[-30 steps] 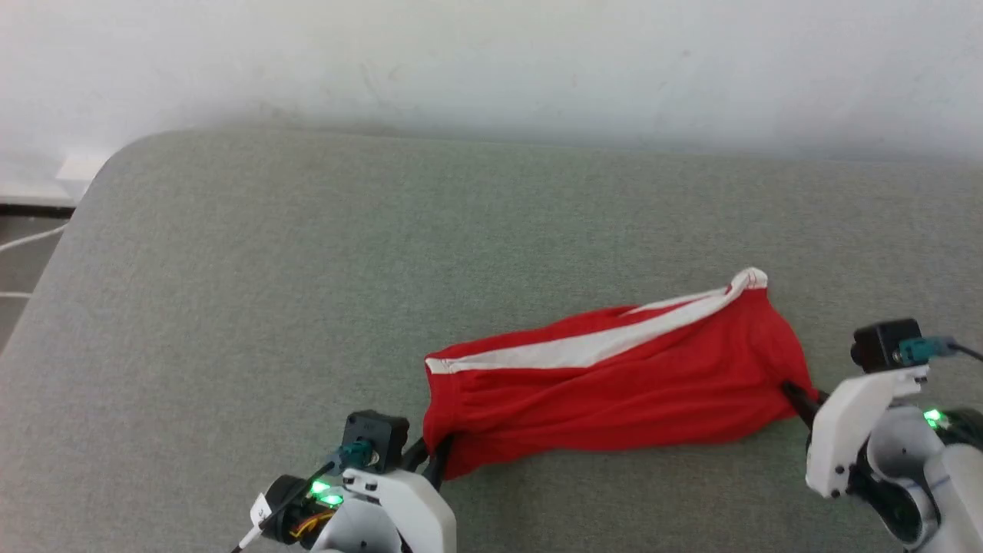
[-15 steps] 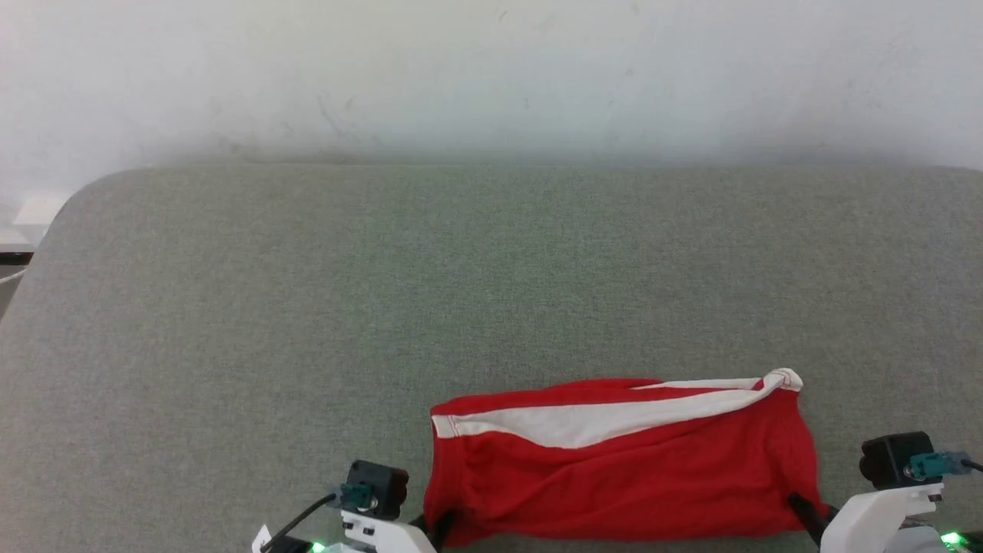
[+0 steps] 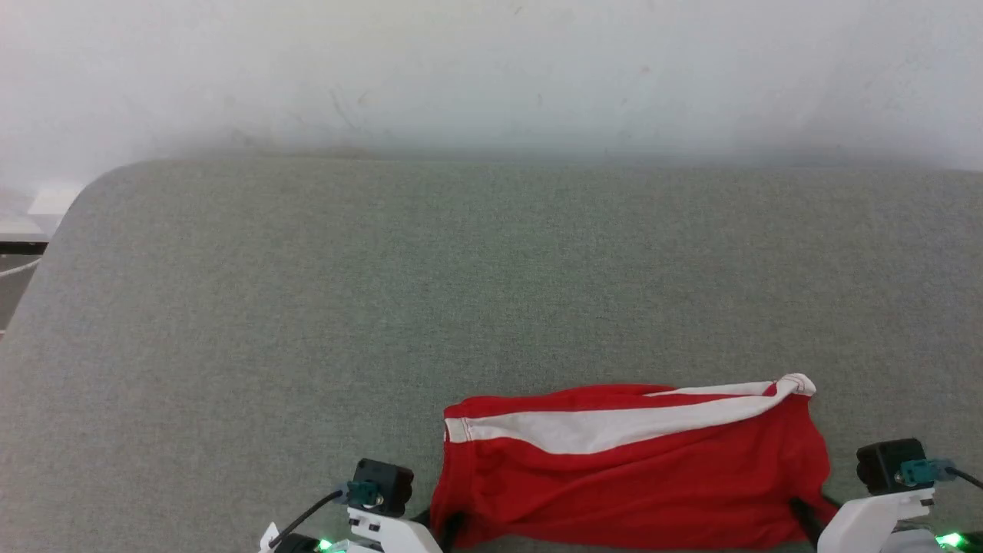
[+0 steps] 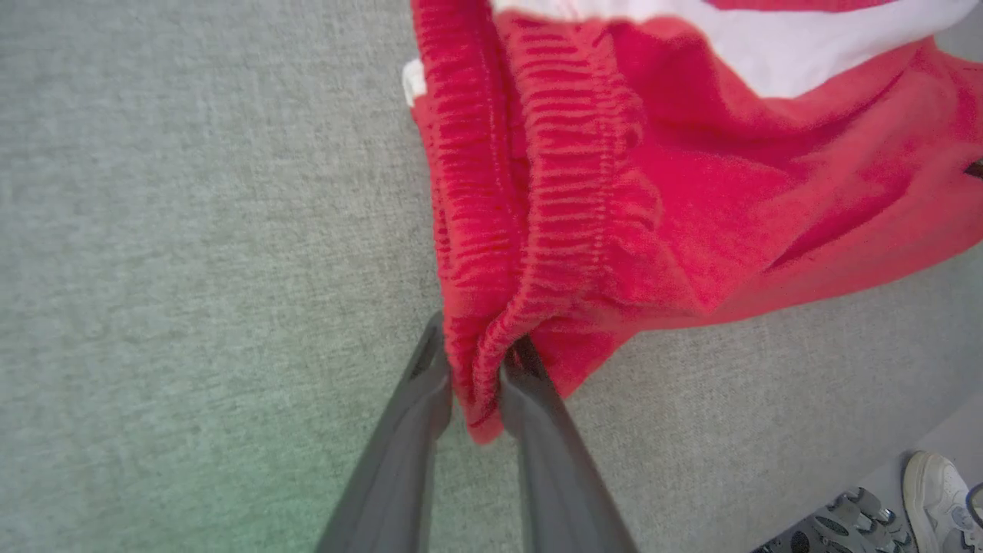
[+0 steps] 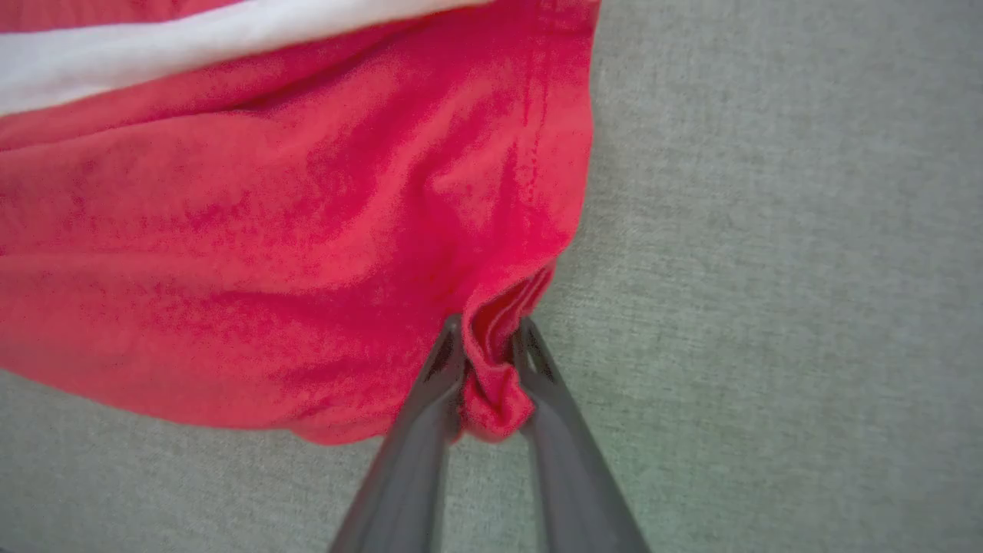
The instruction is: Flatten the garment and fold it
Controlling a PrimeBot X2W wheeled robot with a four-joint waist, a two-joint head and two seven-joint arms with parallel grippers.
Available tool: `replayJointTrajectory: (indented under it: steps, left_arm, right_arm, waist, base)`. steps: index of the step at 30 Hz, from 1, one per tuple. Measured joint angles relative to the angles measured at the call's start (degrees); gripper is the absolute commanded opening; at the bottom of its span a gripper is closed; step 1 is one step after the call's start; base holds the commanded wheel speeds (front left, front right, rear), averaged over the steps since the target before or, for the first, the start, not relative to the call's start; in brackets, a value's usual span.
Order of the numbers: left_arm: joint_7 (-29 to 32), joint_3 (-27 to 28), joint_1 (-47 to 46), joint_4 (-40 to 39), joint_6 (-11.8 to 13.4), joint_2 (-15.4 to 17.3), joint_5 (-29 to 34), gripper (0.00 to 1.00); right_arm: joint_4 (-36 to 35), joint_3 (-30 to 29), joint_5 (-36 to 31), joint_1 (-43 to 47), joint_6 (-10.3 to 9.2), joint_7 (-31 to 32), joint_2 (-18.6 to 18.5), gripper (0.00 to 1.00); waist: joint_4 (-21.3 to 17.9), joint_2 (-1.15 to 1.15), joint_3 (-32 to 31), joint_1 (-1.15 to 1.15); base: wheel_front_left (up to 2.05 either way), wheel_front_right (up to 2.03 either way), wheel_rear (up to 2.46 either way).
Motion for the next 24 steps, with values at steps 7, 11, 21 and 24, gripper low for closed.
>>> replayJointTrajectory:
  steps: [7, 11, 21, 24]
  left_arm:
    - [-4.7, 2.0, 1.4, -2.4, 0.5, 0.0, -1.3, 1.00]
    - [-8.3, 3.4, 3.0, -7.5, 0.5, 0.3, -2.2, 1.00]
    - [-29.8, 9.9, 3.3, -11.9, 3.7, 1.4, 4.9, 1.00]
    - [-31.3, 11.7, 3.3, -11.8, 4.3, 0.6, 7.3, 1.00]
  right_arm:
    - [-2.5, -0.8, 0.0, -0.8, -0.01, -5.8, -1.6, 1.00]
    - [-6.3, -1.7, -0.4, -0.8, -0.01, -9.1, -2.5, 1.00]
    - [-8.7, -2.3, -2.5, 1.6, -0.01, -11.6, -2.8, 1.00]
    - [-7.7, -3.6, -3.1, 2.2, -0.01, -11.0, -2.2, 1.00]
  waist:
    - [0.7, 0.00, -2.9, 0.00]
    - [1.2, 0.00, -4.5, 0.00]
    - [2.8, 0.00, -5.2, 0.00]
    - [3.1, 0.00, -4.8, 0.00]
  base:
    - [0.00, 0.00, 0.00]
    - [0.00, 0.00, 0.00]
    - [0.00, 0.00, 0.00]
    - [0.00, 0.00, 0.00]
